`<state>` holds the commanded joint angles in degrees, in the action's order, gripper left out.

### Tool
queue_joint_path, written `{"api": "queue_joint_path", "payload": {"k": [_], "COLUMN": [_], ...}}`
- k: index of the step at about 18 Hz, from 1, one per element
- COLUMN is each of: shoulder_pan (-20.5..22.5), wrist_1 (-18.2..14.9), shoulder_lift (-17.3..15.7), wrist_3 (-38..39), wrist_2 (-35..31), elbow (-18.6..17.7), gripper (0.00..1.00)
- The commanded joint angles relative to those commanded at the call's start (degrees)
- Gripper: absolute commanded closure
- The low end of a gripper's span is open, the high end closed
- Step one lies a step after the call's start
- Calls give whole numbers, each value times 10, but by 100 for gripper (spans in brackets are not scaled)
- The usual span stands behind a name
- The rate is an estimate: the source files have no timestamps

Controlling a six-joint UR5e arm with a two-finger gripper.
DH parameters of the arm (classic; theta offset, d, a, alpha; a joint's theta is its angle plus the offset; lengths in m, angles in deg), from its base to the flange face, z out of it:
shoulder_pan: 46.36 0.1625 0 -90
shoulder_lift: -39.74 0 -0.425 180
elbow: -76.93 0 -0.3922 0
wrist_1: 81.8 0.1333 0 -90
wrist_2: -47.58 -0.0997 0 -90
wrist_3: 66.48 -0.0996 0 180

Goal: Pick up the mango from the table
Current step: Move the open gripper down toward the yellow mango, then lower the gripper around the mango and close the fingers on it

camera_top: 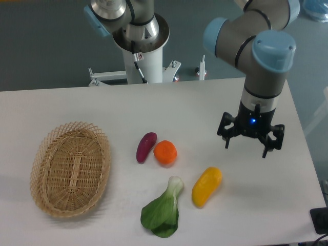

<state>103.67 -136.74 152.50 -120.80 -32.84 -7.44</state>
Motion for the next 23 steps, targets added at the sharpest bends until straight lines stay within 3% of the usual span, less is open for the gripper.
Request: {"api": "queue_joint_path", "payload": {"k": [9,15,23], "shoulder_pan": [-30,-32,-52], "wrist_1": [39,114,114], "shoulder_lift": [60,70,72], "wrist_3": [3,1,0], "wrist_2": [-17,-32,-70], "elbow": [-18,-82,-107], "gripper": [0,0,0]}}
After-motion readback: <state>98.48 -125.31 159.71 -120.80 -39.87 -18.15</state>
